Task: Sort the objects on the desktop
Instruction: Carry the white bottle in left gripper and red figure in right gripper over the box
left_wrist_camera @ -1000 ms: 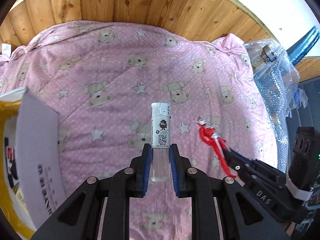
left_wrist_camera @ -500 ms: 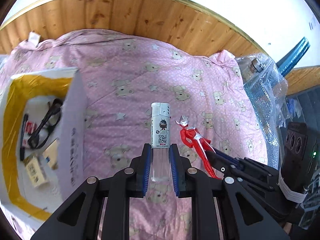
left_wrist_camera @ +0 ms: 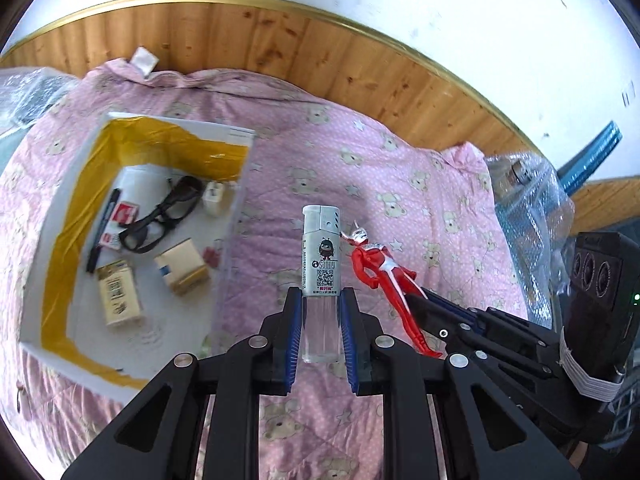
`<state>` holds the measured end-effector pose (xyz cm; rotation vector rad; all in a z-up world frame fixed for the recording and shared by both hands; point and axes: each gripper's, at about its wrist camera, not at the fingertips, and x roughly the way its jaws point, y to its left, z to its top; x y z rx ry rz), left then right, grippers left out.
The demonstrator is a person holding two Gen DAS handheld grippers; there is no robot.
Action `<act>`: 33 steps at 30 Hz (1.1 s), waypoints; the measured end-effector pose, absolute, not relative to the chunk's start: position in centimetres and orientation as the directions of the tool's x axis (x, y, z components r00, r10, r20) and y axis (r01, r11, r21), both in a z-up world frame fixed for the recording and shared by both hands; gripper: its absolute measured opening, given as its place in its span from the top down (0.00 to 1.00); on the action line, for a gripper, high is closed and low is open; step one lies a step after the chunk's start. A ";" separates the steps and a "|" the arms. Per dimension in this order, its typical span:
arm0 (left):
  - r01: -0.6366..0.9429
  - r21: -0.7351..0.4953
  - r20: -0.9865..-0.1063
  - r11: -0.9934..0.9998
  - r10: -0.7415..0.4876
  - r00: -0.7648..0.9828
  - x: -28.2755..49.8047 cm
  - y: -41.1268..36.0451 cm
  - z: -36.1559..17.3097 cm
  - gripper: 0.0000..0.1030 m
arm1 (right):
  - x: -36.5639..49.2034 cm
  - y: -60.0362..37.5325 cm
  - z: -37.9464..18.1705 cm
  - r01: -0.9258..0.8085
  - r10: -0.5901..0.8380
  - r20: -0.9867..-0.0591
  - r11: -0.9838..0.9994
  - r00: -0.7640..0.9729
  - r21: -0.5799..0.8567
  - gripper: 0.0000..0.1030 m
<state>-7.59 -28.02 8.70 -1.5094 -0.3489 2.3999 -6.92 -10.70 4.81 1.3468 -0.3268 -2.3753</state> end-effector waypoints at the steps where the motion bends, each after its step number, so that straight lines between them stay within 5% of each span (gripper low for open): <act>1: -0.101 -0.351 -0.834 -0.931 0.360 -0.419 -7.4 -28.6 8.8 0.81 | -6.9 -11.3 5.1 0.231 -0.446 -0.767 -0.895 -0.461 0.382 0.91; 33: 0.163 -0.312 -0.852 -0.936 0.199 -0.485 -6.9 -43.8 6.9 0.81 | -11.3 -28.6 7.1 0.508 -0.528 -0.771 -0.802 -0.356 0.315 0.91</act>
